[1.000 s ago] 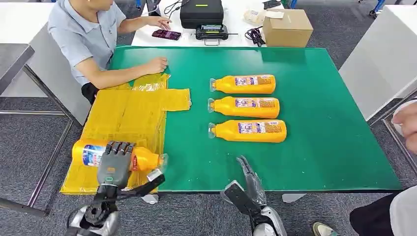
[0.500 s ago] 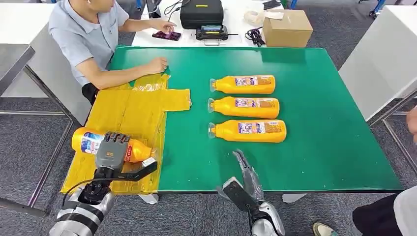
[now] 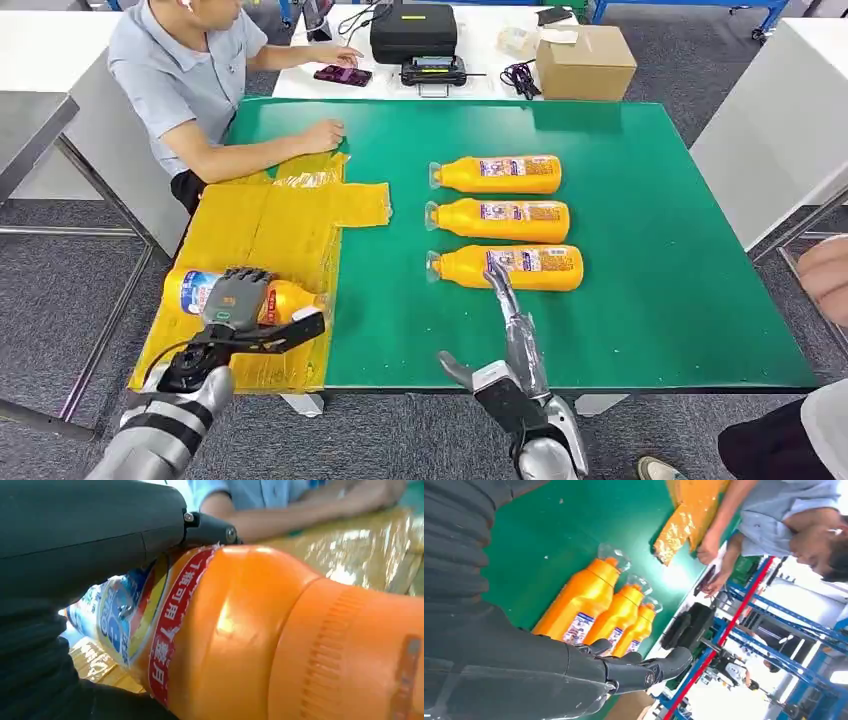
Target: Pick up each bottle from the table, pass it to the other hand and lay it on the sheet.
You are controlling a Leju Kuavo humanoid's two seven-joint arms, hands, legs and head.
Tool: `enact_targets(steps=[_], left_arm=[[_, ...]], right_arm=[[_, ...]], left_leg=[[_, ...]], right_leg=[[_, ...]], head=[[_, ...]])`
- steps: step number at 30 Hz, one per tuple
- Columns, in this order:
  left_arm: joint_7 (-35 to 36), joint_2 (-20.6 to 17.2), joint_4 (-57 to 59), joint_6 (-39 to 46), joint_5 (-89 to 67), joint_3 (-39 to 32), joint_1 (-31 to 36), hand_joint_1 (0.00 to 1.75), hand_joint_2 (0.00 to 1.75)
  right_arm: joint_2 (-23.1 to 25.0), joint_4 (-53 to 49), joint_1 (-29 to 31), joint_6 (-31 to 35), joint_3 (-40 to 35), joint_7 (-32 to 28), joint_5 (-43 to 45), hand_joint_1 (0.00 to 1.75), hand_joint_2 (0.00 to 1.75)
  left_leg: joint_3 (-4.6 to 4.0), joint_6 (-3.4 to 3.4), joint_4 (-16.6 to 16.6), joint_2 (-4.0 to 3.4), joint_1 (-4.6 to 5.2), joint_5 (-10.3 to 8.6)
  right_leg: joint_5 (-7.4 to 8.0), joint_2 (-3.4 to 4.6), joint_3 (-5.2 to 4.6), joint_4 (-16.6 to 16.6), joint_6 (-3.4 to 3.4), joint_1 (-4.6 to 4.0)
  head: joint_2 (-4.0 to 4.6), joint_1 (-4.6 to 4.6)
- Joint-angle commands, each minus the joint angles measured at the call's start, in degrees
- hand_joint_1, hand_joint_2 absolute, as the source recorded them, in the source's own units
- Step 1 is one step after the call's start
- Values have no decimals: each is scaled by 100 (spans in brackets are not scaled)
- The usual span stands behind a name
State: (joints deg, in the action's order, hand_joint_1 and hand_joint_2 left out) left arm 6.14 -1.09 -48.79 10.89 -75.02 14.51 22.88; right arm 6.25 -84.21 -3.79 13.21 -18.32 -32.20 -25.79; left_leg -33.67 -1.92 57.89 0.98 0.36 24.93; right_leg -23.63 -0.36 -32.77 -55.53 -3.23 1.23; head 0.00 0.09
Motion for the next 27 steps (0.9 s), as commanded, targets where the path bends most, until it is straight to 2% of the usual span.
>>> enact_targets(steps=[1, 7, 12, 16, 17, 18, 20, 23, 24, 25, 27], left_arm=[[74, 110, 1350, -513, 222, 222, 265, 0, 175], [74, 110, 1350, -513, 222, 222, 265, 0, 175], [74, 93, 1417, -569, 233, 251, 293, 0, 175], [86, 48, 1720, -673, 404, 250, 447, 0, 175], [91, 54, 1740, -659, 419, 244, 452, 0, 175], [106, 68, 1790, -613, 449, 231, 475, 0, 175], [126, 88, 1748, -492, 398, 316, 473, 0, 175], [84, 112, 1554, -434, 425, 358, 418, 0, 175], [-173, 104, 1199, -10, 493, 375, 277, 0, 175], [-538, 264, 575, 670, 997, 50, -44, 0, 175], [-737, 355, -376, 1192, 1137, 96, -455, 0, 175]], right_arm=[[11, 152, 173, -94, 83, 27, 41, 0, 175], [11, 152, 173, -94, 83, 27, 41, 0, 175], [19, 183, 174, -97, 103, 28, 45, 0, 175], [44, 365, 251, -135, 195, 25, 71, 0, 175], [46, 375, 253, -139, 202, 22, 72, 0, 175], [54, 398, 263, -144, 227, 16, 75, 0, 175], [56, 373, 241, -145, 248, 11, 75, 0, 175], [44, 319, 188, -132, 275, 7, 66, 0, 175], [23, 285, 154, -116, 273, -3, 48, 0, 175], [-10, 236, 78, -74, 268, 6, 37, 0, 175], [-43, 201, -11, -1, 222, -13, 43, 0, 175]], left_leg=[[20, 11, -10, -10, -2, -5], [53, 14, -9, -4, -2, -5], [69, 18, -9, -6, -5, -7], [46, 27, -15, -17, -11, -18], [70, 23, -16, -7, -5, -10], [52, 26, -17, -12, -9, -17], [70, 21, -14, 1, -4, -10], [66, 25, -14, 0, -8, -15], [70, 23, -7, 10, -7, -13], [72, 25, -10, 4, -8, -12], [67, 28, -15, -3, -9, -12]], right_leg=[[7, 8, 15, 7, 14, -3], [3, 5, 46, 4, 16, -4], [-2, 7, 27, 3, 26, -5], [12, 17, -13, 11, 40, -12], [0, 9, 11, 8, 35, -6], [10, 11, -5, 12, 39, -10], [-1, -1, 33, 7, 32, -5], [5, -2, 23, 9, 36, -9], [-3, -11, 20, 1, 36, -8], [-3, -6, 17, 4, 41, -9], [0, 0, 11, 12, 42, -10]], head=[[0, 0], [0, -2], [0, 0], [0, 0], [0, 0], [0, 0], [0, 0], [0, 0], [0, 0], [0, 0], [0, 2]])
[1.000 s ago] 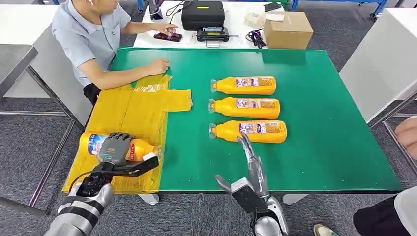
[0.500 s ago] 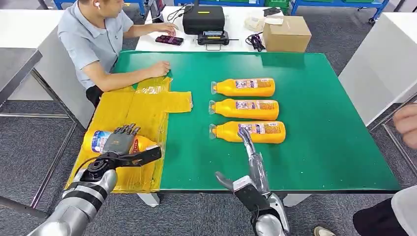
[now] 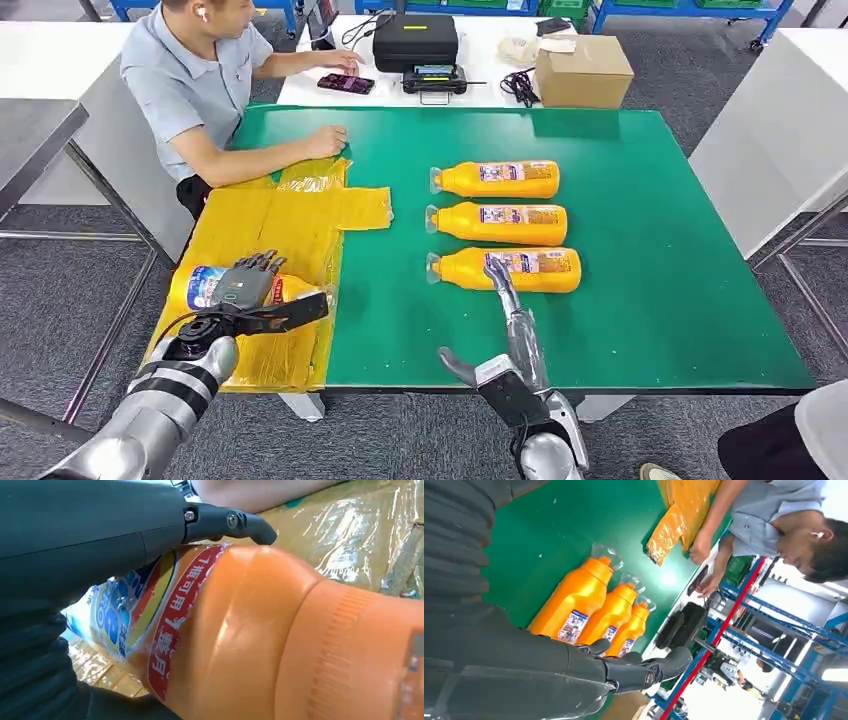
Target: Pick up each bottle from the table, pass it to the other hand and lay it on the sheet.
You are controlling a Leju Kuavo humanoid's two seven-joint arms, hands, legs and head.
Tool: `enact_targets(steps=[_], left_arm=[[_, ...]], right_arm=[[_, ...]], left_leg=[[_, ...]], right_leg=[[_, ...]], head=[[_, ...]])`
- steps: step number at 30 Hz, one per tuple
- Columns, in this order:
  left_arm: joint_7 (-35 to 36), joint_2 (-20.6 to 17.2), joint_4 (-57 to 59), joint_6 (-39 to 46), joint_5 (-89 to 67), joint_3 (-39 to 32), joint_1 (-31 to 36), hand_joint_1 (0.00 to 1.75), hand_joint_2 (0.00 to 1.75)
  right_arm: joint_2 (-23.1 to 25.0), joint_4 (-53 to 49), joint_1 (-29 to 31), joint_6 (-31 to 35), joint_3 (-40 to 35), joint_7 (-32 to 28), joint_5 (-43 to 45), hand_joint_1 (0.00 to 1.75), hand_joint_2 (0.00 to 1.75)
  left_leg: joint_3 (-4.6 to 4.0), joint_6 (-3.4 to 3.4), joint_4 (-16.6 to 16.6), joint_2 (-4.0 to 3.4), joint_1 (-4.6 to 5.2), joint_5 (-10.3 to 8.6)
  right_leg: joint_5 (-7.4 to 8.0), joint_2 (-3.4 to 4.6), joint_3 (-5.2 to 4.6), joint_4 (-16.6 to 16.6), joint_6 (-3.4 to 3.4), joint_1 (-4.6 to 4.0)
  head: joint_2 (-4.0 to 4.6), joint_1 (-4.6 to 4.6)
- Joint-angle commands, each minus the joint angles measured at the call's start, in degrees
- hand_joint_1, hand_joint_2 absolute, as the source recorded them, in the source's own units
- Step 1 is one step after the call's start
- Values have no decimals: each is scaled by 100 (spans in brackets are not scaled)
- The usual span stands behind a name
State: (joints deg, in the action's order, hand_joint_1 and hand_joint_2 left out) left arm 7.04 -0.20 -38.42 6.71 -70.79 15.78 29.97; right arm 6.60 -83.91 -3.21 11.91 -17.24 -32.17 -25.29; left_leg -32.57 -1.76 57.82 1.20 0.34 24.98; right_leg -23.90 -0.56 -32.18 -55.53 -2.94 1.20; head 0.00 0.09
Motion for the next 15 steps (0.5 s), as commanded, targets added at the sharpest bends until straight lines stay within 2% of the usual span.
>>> enact_targets(steps=[1, 2, 4, 6, 7, 9, 11, 12, 15], left_arm=[[-914, 298, -1879, 2170, 573, 73, -1362, 0, 175], [-775, 277, -1989, 2431, 160, 232, -1403, 0, 175], [-620, 240, -1935, 2737, -364, 412, -1370, 0, 175], [-512, 230, -1588, 3075, -796, 451, -1239, 0, 175], [-514, 241, -1437, 2938, -797, 461, -1177, 0, 175], [-545, 246, -1427, 3123, -891, 459, -1217, 0, 175], [-722, 305, -1939, 3329, -1006, 493, -1405, 0, 175], [-1142, 471, -2314, 3329, -484, 517, -1529, 0, 175], [-1036, 547, -2783, 3037, -383, 891, -1466, 0, 175]], right_arm=[[-89, 208, -71, 188, 48, -46, -9, 0, 175], [-85, 247, -57, 215, 1, -61, 0, 0, 175], [-94, 352, 33, 255, -105, -101, 16, 0, 175], [-115, 428, 133, 284, -172, -120, 59, 0, 175], [-113, 420, 146, 294, -161, -119, 69, 0, 175], [-129, 373, 123, 302, -145, -118, 69, 0, 175], [-141, 361, 78, 313, -140, -118, 63, 0, 175], [-144, 346, 30, 337, -134, -111, 63, 0, 175], [-149, 339, 2, 371, -147, -108, 62, 0, 175]], left_leg=[[-29, 6, -5, -15, -1, -12], [-54, 9, -7, -24, -7, -18], [-29, 4, 1, -9, -5, -3], [-61, 4, 7, -23, -12, -2], [-90, -6, -2, -28, -7, -16], [-123, -5, 0, -36, -7, -22], [-127, -4, 2, -39, -4, -19], [-125, 1, 2, -42, -9, -16], [-167, -5, 14, -21, -10, -22]], right_leg=[[16, 11, -34, 6, 8, -1], [27, 17, -59, 12, 14, -7], [12, 5, -30, 4, 3, -5], [17, 16, -68, 4, 3, -12], [31, 22, -38, 10, -11, -7], [48, 25, -70, 4, -8, -7], [42, 21, -76, -1, -7, -5], [40, 23, -75, 2, -2, -10], [41, 3, -111, -4, -10, -11]], head=[[0, -2], [0, 0], [0, 0], [0, 4], [0, 2], [0, 2], [0, 2], [0, 0], [0, 0]])
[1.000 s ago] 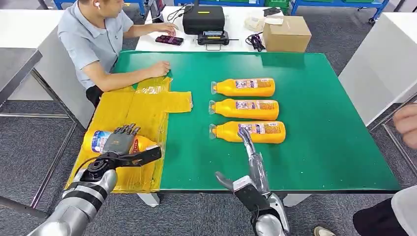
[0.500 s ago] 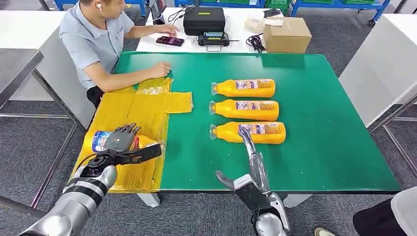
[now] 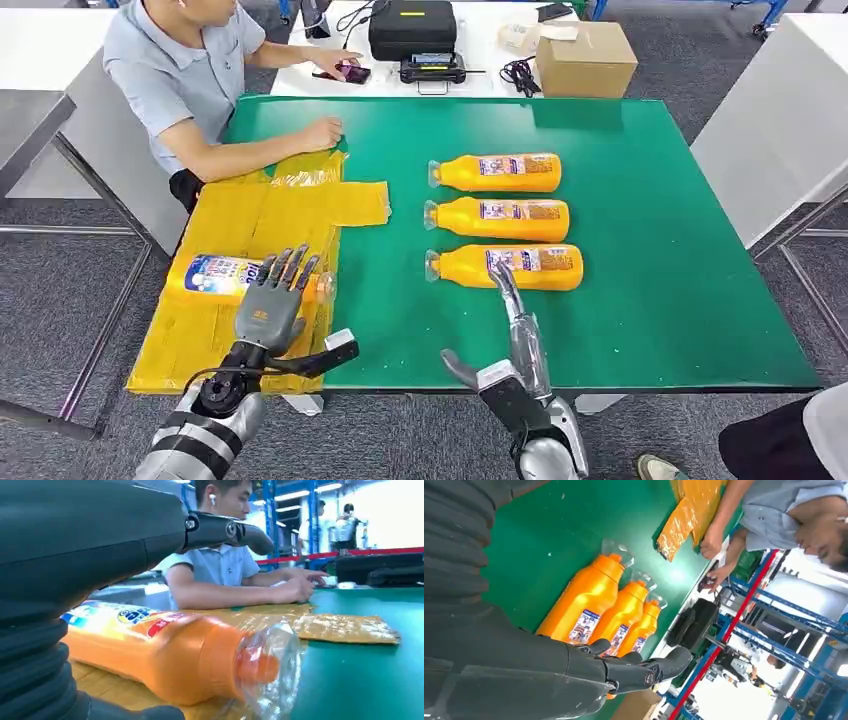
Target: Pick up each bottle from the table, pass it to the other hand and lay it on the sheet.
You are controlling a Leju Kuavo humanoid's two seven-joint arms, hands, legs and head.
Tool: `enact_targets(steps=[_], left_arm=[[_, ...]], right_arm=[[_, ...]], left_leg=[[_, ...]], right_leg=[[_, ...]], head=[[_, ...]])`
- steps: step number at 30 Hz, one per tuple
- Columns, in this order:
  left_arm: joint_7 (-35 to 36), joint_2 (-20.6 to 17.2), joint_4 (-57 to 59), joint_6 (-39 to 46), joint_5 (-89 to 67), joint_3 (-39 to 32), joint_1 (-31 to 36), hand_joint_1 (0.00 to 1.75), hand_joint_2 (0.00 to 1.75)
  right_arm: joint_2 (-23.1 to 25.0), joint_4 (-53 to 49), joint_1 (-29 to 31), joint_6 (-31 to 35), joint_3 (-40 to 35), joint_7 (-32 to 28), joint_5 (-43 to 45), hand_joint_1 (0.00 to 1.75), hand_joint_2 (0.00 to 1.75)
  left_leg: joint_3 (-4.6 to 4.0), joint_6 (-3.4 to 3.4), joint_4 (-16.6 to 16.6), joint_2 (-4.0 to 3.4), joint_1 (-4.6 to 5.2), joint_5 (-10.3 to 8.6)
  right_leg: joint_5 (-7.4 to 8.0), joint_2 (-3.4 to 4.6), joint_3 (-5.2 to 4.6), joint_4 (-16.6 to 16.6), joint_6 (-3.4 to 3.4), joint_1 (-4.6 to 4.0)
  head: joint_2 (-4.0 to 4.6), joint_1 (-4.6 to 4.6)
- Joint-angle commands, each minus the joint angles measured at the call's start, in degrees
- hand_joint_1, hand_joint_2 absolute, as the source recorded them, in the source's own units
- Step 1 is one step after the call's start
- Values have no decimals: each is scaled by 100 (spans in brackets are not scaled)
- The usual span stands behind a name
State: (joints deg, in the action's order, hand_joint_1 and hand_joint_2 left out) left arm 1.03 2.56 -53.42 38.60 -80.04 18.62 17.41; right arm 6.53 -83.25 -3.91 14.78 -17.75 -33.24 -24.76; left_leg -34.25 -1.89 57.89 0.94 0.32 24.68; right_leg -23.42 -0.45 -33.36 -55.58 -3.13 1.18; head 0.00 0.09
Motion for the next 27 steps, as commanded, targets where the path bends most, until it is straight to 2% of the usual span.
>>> enact_targets(steps=[1, 4, 6, 7, 9, 12, 13, 16, 20, 25, 26, 27], left_arm=[[-352, 261, -1314, -167, 429, 655, -181, 0, 175], [-271, 173, -1347, -17, 158, 735, -206, 0, 175], [-471, 234, -1907, 140, 162, 683, -550, 0, 175], [-988, 517, -2520, 140, 531, 400, -993, 0, 175], [-1993, 1020, -3005, 140, 1790, 157, -1559, 0, 175], [-2139, 1110, -3071, 140, 2018, 167, -1697, 0, 175], [-2230, 1138, -3137, 140, 2592, 345, -1785, 0, 175], [-3431, 1022, -3098, 140, 5340, 756, -1785, 0, 175], [-4103, 1215, -3152, 140, 5855, 491, -1817, 0, 175], [-4103, 1119, -3441, 140, 6002, 517, -1917, 0, 175], [-4103, 1190, -3869, 140, 6104, 341, -2085, 0, 175], [-4103, 1081, -4194, 140, 6287, 379, -2277, 0, 175]], right_arm=[[-139, 263, 79, 88, -105, 8, 11, 0, 175], [-149, 210, 73, 120, -132, -4, -5, 0, 175], [-151, 120, -19, 251, -132, -20, -30, 0, 175], [-131, 25, -141, 419, -111, -23, -8, 0, 175], [-97, -182, -351, 870, -97, -104, -77, 0, 175], [-122, -264, -424, 931, -133, -107, -93, 0, 175], [-142, -392, -503, 1058, -135, -102, -110, 0, 175], [-202, -814, -700, 1748, -65, -235, -23, 0, 175], [-188, -1061, -671, 1354, -60, -350, 633, 0, 175], [-69, -1015, -583, 1325, -91, -325, 696, 0, 175], [-5, -1078, -576, 1003, -147, -327, 1040, 0, 175], [138, -1118, -548, 906, -175, -257, 1134, 0, 175]], left_leg=[[-2, 9, 11, 9, -11, 11], [-9, 10, 13, 1, -13, 13], [-7, 12, 4, -20, -10, 14], [-11, 9, -2, -19, -5, 10], [-10, 9, 3, -22, -6, 18], [-20, 3, 0, -11, 0, 12], [-21, 2, 0, -5, 3, 13], [-24, 10, 4, -24, 0, 27], [-26, 13, 6, -9, -1, 32], [-20, 13, 0, -38, -4, 31], [-20, 12, 0, -34, -4, 29], [-29, 10, 1, -34, -4, 26]], right_leg=[[-11, -13, 7, -2, 12, -11], [-11, -6, -5, -2, 15, -14], [-7, 16, -7, 2, 16, -10], [-3, 13, -11, 5, 12, -5], [-10, 16, -10, 3, 11, -7], [-8, 7, -23, 2, 5, 0], [-10, 2, -21, 2, 4, 2], [-17, 20, -28, -2, 13, -2], [-17, 4, -30, -1, 16, -5], [-11, 27, -31, 4, 14, -5], [-11, 23, -31, 4, 13, -4], [-8, 24, -39, 3, 11, -4]], head=[[0, -2], [0, 2], [0, 0], [0, 2], [0, 0], [0, -4], [0, -5], [0, -2], [0, 0], [0, 0], [0, 0], [0, 0]])
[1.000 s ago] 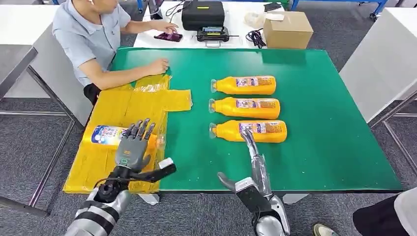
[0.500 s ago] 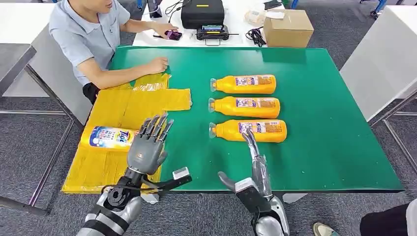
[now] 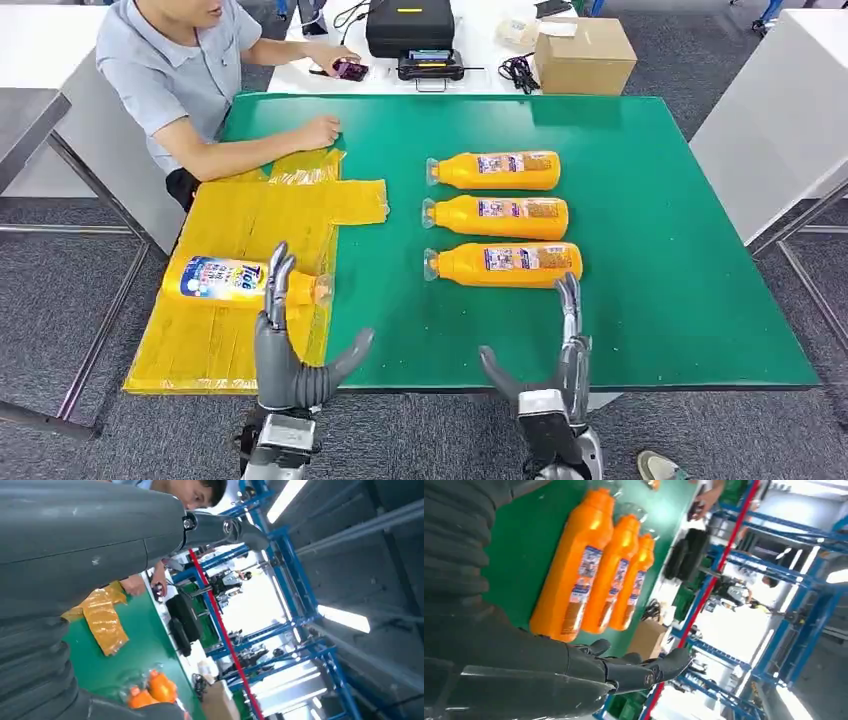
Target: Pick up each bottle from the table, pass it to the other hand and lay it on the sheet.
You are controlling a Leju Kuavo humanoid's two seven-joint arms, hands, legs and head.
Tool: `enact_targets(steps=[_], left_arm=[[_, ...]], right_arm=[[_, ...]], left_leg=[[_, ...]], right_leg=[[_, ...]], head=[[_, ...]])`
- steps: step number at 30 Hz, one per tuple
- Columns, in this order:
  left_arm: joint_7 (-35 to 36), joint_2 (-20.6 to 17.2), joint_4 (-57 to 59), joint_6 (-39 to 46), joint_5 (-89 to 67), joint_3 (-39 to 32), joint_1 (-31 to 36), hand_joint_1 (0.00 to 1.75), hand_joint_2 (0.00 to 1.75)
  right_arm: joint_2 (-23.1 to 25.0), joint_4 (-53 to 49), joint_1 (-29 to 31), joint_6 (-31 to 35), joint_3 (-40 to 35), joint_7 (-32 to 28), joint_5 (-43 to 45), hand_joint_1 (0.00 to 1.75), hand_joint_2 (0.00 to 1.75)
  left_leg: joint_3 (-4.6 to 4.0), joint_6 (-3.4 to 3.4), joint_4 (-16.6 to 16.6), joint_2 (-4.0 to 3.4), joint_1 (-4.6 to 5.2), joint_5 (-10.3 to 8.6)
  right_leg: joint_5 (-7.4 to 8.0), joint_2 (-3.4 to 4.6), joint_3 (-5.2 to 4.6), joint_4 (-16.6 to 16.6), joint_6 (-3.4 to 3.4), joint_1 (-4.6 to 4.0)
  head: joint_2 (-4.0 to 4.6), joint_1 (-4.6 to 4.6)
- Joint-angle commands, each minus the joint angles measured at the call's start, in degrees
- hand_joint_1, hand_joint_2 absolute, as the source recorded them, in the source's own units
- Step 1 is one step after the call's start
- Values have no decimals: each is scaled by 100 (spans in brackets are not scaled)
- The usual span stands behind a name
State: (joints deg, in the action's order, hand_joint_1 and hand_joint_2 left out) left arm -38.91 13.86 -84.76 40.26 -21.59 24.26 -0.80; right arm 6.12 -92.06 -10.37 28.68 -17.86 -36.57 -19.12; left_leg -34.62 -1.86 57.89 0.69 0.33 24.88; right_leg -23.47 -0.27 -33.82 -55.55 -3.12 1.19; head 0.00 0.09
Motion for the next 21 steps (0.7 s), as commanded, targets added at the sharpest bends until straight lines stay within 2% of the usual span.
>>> enact_targets(steps=[1, 4, 6, 7, 9, 12, 15, 21], left_arm=[[-109, -168, -1456, -26, 482, -217, -748, 0, 175], [-64, -425, -1852, -40, 607, -274, -1099, 0, 175], [64, -451, -1771, -111, 656, -310, -997, 0, 175], [108, -411, -1668, -140, 693, -355, -903, 0, 175], [27, -350, -1553, -218, 757, -411, -770, 0, 175], [-4, -313, -1461, -305, 725, -469, -605, 0, 175], [-29, -313, -1421, -457, 676, -453, -512, 0, 175], [-27, -319, -1374, -394, 547, -528, -491, 0, 175]], right_arm=[[346, -287, 133, -603, -282, 221, 639, 0, 175], [558, -326, 175, -530, -448, 546, 511, 0, 175], [379, -316, 159, -399, -426, 645, 552, 0, 175], [321, -392, 77, -354, -386, 588, 586, 0, 175], [252, -534, -57, -315, -353, 551, 587, 0, 175], [196, -618, -81, -321, -360, 558, 488, 0, 175], [496, -830, -93, -383, -231, 487, 338, 0, 175], [444, -780, 86, -456, -344, 549, 73, 0, 175]], left_leg=[[16, 14, 9, -25, -8, 18], [25, 18, 6, -71, -8, 28], [13, 11, -3, -41, -4, 10], [31, 19, -4, -43, -10, 18], [10, 11, -5, -5, -8, 4], [11, 9, -3, -11, -8, 6], [7, 10, -3, -14, -5, 3], [13, 10, -6, -19, -3, 4]], right_leg=[[-10, 22, 11, -8, 17, -9], [-10, 61, 7, -12, 21, -9], [-3, 35, 5, -1, 12, -5], [-10, 40, 19, -1, 21, -11], [-10, 8, 7, 2, 16, -8], [-9, 16, 8, 1, 14, -7], [-7, 14, 3, -1, 15, -4], [-5, 19, 7, 1, 15, -4]], head=[[0, 0], [0, 0], [0, 0], [0, -2], [0, -2], [0, 0], [0, 2], [0, 0]])
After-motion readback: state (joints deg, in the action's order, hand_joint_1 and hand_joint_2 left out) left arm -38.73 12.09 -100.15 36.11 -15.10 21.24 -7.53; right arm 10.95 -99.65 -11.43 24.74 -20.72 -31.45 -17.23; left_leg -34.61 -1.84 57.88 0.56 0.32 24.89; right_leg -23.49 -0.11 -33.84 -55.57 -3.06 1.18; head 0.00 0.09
